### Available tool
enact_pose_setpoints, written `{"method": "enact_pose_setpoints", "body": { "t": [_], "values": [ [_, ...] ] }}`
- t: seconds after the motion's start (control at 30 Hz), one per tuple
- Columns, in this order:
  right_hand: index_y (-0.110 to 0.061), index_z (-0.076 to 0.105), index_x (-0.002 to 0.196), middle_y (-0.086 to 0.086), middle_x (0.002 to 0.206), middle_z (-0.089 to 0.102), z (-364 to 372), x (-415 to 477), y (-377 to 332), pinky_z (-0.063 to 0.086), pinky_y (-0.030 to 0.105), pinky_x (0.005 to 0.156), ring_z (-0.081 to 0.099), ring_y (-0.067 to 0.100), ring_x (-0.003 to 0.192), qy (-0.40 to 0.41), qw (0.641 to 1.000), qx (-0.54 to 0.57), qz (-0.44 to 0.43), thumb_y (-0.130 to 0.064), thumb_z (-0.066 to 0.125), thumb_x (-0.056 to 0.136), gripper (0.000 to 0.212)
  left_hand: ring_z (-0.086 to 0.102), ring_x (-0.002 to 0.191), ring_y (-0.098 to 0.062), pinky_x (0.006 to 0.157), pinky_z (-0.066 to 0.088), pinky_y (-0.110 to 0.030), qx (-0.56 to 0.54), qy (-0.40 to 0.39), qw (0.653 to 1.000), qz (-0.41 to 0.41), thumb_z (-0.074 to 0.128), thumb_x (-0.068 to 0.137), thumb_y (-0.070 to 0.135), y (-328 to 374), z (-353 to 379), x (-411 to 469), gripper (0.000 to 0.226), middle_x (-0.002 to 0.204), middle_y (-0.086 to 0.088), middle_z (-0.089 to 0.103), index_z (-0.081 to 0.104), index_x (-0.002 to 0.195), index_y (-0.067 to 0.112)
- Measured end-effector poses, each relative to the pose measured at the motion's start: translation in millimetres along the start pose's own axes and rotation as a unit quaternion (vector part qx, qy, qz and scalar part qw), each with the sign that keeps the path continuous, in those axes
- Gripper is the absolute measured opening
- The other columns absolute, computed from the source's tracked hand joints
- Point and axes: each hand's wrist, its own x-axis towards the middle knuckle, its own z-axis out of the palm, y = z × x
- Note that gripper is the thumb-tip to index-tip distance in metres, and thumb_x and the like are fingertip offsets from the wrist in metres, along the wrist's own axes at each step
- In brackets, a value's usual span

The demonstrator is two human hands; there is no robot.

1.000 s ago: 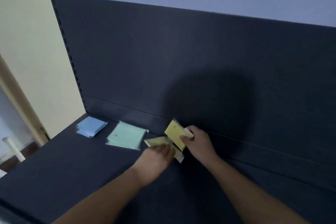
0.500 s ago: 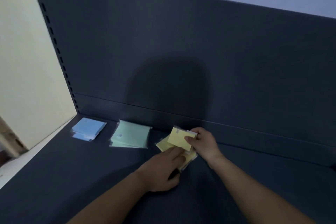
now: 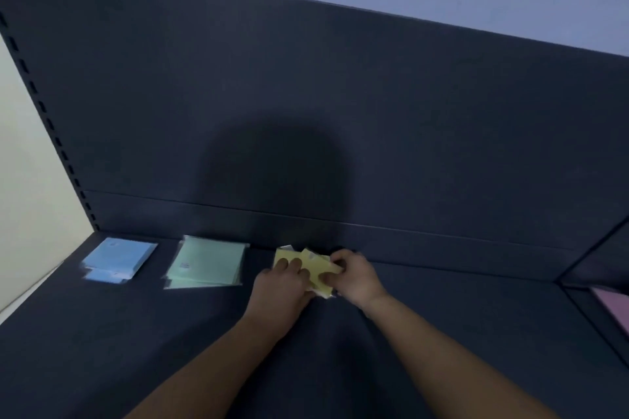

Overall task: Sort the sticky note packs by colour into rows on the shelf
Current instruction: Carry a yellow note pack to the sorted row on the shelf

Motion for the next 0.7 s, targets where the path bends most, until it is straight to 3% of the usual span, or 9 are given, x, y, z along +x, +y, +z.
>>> {"method": "enact_pose_setpoints", "body": {
  "t": [0.1, 0.17, 0.3, 0.37, 0.57, 0.7],
  "values": [
    [-0.012, 0.054, 0.119, 0.002, 0.112, 0.038, -6, -7, 6, 0.032, 0.008, 0.076, 0.046, 0.010, 0.094, 0.011, 0.999, -0.025, -0.027, -0.015, 0.063, 0.085, 0.036, 0.056, 0.047, -0.013, 0.034, 0.031, -0.019, 0.004, 0.006, 1.000, -0.005, 0.089, 0.039, 0.044, 4, 3, 2, 0.039, 0.054, 0.005, 0.056, 0.059, 0.049, 0.021],
    [-0.013, 0.053, 0.118, 0.000, 0.109, 0.038, -13, -15, 15, 0.028, 0.007, 0.072, 0.044, 0.010, 0.098, 0.019, 0.999, -0.030, -0.032, -0.015, 0.061, 0.086, 0.033, 0.055, 0.048, -0.014, 0.034, 0.033, -0.020, 0.000, 0.013, 1.000, 0.004, 0.086, 0.043, 0.041, 8, 4, 5, 0.035, 0.054, 0.004, 0.055, 0.058, 0.050, 0.020],
    [-0.011, 0.055, 0.115, 0.003, 0.114, 0.045, -42, -40, 44, 0.027, 0.007, 0.077, 0.041, 0.007, 0.099, 0.036, 0.999, -0.026, -0.022, -0.014, 0.056, 0.088, 0.027, 0.051, 0.047, -0.015, 0.039, 0.032, -0.020, -0.073, 0.048, 0.995, 0.050, 0.049, 0.066, 0.042, 39, 1, 18, 0.026, 0.053, 0.004, 0.050, 0.050, 0.053, 0.020],
    [-0.010, 0.057, 0.112, 0.003, 0.112, 0.049, -66, -57, 63, 0.030, 0.008, 0.082, 0.046, 0.009, 0.102, 0.038, 0.999, -0.036, -0.009, -0.013, 0.054, 0.089, 0.024, 0.048, 0.046, -0.014, 0.041, 0.029, -0.020, -0.106, 0.065, 0.988, 0.092, 0.043, 0.067, 0.038, 66, 0, 29, 0.023, 0.051, 0.005, 0.047, 0.046, 0.053, 0.020],
    [-0.008, 0.063, 0.106, 0.008, 0.113, 0.061, -165, -124, 137, 0.037, 0.013, 0.081, 0.057, 0.019, 0.105, 0.109, 0.989, -0.083, 0.051, -0.010, 0.055, 0.086, 0.022, 0.043, 0.044, -0.009, 0.041, 0.029, -0.021, -0.175, 0.048, 0.966, 0.186, 0.044, 0.067, 0.031, 177, 4, 63, 0.019, 0.049, 0.010, 0.044, 0.042, 0.051, 0.021],
    [-0.009, 0.065, 0.103, 0.008, 0.107, 0.066, -242, -184, 203, 0.043, 0.022, 0.082, 0.061, 0.022, 0.100, 0.169, 0.975, -0.107, 0.092, -0.009, 0.056, 0.084, 0.021, 0.043, 0.043, -0.007, 0.041, 0.024, -0.017, -0.179, 0.027, 0.956, 0.231, 0.071, 0.059, 0.024, 273, 0, 85, 0.027, 0.046, 0.011, 0.045, 0.045, 0.049, 0.022]
  ]
}}
